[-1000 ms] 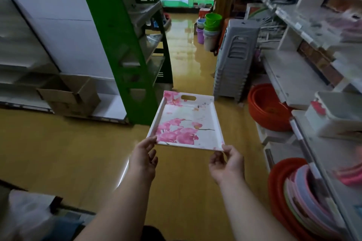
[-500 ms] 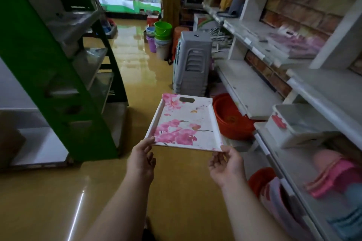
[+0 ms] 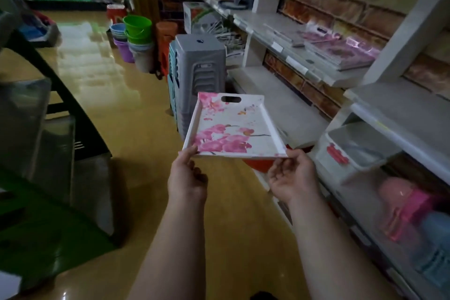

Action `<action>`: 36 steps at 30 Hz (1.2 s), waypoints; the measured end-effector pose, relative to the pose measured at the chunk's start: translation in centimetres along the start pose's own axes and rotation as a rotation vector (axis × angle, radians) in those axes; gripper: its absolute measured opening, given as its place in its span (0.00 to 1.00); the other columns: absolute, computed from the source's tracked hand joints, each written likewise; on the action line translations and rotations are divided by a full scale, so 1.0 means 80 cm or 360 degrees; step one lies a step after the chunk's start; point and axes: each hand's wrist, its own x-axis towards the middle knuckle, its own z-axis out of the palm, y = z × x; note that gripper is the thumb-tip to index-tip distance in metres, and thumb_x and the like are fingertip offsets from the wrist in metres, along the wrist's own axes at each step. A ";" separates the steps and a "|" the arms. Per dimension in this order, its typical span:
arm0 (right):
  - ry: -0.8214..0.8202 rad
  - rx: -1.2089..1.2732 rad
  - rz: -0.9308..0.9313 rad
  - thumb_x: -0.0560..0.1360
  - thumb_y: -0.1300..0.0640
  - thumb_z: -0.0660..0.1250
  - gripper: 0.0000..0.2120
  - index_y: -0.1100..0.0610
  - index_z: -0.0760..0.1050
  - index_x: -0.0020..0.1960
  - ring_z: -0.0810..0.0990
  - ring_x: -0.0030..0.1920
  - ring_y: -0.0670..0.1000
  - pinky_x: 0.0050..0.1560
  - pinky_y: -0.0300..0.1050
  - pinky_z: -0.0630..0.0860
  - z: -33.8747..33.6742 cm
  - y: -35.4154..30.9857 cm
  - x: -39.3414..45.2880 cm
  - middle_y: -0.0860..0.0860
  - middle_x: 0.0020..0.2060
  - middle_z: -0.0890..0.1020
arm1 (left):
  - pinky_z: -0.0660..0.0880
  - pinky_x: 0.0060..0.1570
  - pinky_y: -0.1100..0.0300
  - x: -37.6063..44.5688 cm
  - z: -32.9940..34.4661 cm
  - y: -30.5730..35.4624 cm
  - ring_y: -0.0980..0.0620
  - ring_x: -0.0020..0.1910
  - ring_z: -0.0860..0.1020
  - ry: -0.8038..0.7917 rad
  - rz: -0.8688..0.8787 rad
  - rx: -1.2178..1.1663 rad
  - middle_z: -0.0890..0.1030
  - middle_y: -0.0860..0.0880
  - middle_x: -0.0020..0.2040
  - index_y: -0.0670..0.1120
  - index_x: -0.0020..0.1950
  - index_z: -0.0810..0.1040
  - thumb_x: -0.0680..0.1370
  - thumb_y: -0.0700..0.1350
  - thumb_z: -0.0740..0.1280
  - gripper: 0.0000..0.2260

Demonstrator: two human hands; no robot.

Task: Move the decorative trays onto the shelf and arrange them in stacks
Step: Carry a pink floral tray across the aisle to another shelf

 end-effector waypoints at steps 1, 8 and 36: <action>0.0005 0.0003 -0.0024 0.71 0.62 0.70 0.03 0.57 0.79 0.45 0.78 0.33 0.46 0.35 0.38 0.74 0.008 -0.002 0.010 0.48 0.34 0.78 | 0.70 0.40 0.62 0.011 0.005 0.002 0.54 0.40 0.71 -0.0005 -0.0001 0.0037 0.78 0.49 0.52 0.47 0.63 0.83 0.72 0.42 0.79 0.19; -0.0028 0.0086 -0.0037 0.63 0.62 0.72 0.10 0.56 0.77 0.44 0.79 0.30 0.45 0.32 0.38 0.73 0.053 -0.008 0.107 0.47 0.30 0.79 | 0.67 0.39 0.59 0.109 0.065 0.021 0.53 0.40 0.69 -0.0097 0.0100 0.0219 0.76 0.49 0.50 0.48 0.63 0.83 0.71 0.43 0.79 0.20; -0.0127 0.0337 -0.0434 0.76 0.61 0.69 0.05 0.53 0.77 0.43 0.71 0.31 0.46 0.36 0.41 0.69 0.341 -0.307 0.515 0.47 0.33 0.72 | 0.60 0.32 0.62 0.491 0.599 -0.001 0.57 0.30 0.63 -0.0653 0.0225 0.0544 0.65 0.55 0.33 0.54 0.45 0.77 0.80 0.44 0.71 0.07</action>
